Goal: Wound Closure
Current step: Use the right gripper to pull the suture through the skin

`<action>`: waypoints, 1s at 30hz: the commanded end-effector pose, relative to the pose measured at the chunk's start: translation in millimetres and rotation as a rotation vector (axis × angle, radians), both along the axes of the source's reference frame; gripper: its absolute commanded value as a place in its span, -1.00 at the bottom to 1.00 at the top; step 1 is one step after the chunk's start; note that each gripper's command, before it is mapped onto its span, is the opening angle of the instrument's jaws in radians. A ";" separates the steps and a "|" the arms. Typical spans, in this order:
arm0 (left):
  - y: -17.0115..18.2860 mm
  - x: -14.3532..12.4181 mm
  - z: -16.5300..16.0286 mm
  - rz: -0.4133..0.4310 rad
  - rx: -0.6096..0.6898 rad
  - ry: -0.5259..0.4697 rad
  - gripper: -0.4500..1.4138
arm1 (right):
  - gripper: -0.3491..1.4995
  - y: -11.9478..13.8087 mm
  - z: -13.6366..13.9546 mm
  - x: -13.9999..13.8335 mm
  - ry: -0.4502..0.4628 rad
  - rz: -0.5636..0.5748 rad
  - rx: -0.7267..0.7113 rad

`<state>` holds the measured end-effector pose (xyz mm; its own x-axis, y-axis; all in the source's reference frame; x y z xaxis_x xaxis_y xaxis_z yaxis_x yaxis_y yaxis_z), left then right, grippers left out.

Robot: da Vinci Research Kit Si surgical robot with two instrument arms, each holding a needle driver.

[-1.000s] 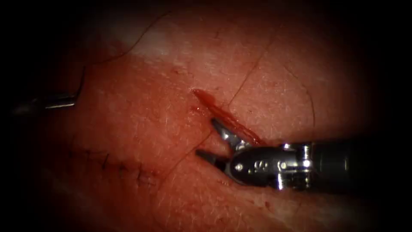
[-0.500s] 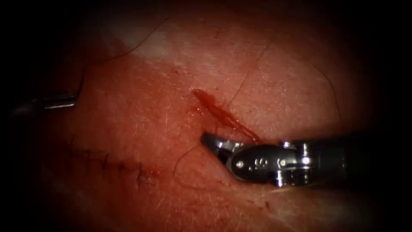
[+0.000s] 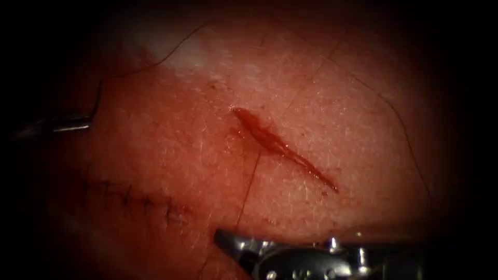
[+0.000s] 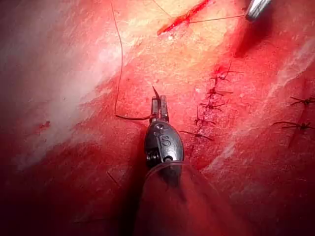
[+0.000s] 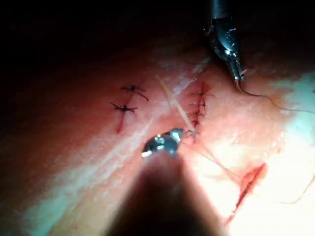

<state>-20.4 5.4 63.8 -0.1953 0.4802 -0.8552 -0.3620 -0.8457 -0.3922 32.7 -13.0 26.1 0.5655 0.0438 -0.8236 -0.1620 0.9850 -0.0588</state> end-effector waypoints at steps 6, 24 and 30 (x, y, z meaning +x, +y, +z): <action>-0.7 -0.5 0.7 0.001 0.003 -0.001 -1.00 | -1.00 -2.2 -2.1 1.7 0.029 -0.038 0.022; -0.8 -0.4 0.7 0.001 0.003 -0.001 -1.00 | 0.52 5.3 6.4 -3.3 -0.049 0.095 -0.050; -0.8 -0.4 0.7 0.001 0.003 -0.001 -1.00 | 0.43 6.8 9.0 -3.4 -0.063 0.112 -0.065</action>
<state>-20.3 5.3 63.7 -0.1951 0.4800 -0.8553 -0.3618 -0.8458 -0.3922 28.8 -5.7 34.5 0.6111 0.0574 -0.7895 -0.2665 0.9541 -0.1369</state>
